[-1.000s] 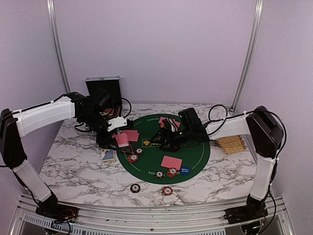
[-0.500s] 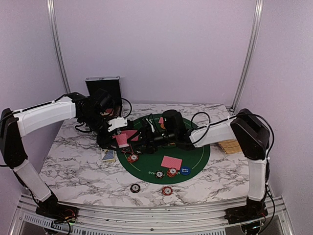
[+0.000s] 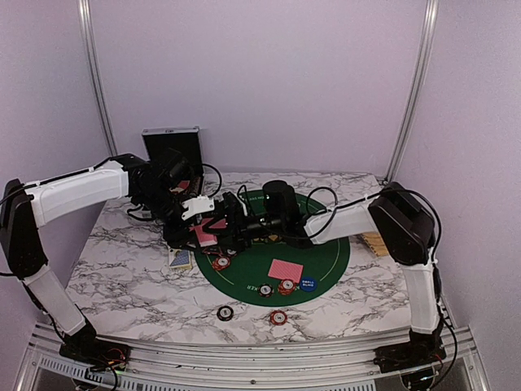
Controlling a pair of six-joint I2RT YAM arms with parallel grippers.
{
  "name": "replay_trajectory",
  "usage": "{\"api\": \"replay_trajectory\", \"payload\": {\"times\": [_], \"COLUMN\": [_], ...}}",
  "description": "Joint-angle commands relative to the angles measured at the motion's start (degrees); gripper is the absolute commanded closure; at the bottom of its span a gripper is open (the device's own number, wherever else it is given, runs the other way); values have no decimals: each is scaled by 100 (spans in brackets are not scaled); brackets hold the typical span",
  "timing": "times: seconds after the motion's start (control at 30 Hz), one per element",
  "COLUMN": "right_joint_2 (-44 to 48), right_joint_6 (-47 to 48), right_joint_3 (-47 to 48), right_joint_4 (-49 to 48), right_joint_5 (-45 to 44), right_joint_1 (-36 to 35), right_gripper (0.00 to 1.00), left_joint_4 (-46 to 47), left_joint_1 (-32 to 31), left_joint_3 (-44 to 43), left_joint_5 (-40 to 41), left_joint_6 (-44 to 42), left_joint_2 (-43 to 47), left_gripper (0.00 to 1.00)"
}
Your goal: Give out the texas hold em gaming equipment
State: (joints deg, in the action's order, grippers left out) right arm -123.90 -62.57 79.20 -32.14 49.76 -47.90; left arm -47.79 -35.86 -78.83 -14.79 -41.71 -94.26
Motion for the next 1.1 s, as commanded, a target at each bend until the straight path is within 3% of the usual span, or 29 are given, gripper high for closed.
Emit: {"api": "replay_trajectory", "payload": {"times": [0.0,0.47,1.07], "right_joint_2": [-300,-830,-374], "right_joint_6": [-196,-268,174], "right_joint_3": [403,1101,400], "right_joint_4": [-232,79,631], "right_joint_5": [161,336,266], "right_joint_1": [-93,-193,74], "right_gripper": [19,22,28], "left_joint_4": [24,24,24], "left_joint_1": [-35,-53,-53], "left_joint_3": [-220,-177,-78], "left_joint_5": [-140,-139,-76], "left_joint_6": [32,-30,-54], "left_joint_2": [-7,25,162], "left_gripper": [100,100,100]}}
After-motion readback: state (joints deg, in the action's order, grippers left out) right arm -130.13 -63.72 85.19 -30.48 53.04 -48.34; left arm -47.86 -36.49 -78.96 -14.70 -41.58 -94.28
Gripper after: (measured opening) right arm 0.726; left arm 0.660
